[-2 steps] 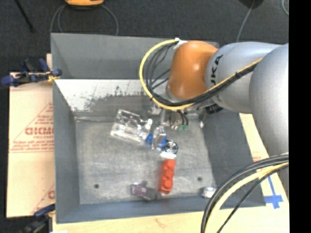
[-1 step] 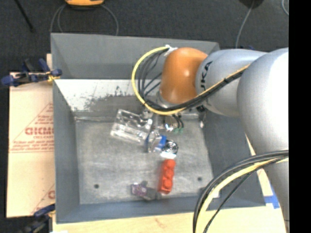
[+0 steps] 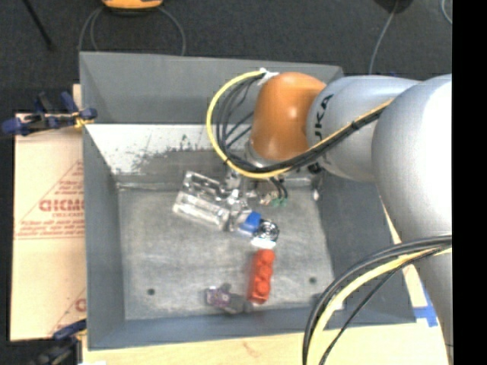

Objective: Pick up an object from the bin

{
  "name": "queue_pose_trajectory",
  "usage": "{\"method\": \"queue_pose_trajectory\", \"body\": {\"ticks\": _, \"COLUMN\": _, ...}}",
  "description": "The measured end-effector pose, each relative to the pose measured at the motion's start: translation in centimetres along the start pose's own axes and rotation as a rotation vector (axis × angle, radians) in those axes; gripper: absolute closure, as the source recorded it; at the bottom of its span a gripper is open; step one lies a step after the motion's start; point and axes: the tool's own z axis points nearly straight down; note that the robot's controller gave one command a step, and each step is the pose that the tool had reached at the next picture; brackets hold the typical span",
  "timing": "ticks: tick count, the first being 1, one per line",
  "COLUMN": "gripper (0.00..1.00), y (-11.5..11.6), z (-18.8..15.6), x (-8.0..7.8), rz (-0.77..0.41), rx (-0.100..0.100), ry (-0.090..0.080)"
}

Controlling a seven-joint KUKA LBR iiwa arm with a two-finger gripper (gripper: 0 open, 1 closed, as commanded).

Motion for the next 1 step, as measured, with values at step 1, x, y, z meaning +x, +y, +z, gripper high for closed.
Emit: {"method": "queue_pose_trajectory", "body": {"ticks": 1, "gripper": 1.00, "y": -0.99, "z": -12.67, "x": 0.66, "rz": -0.069, "rx": 0.001, "ry": 0.009}}
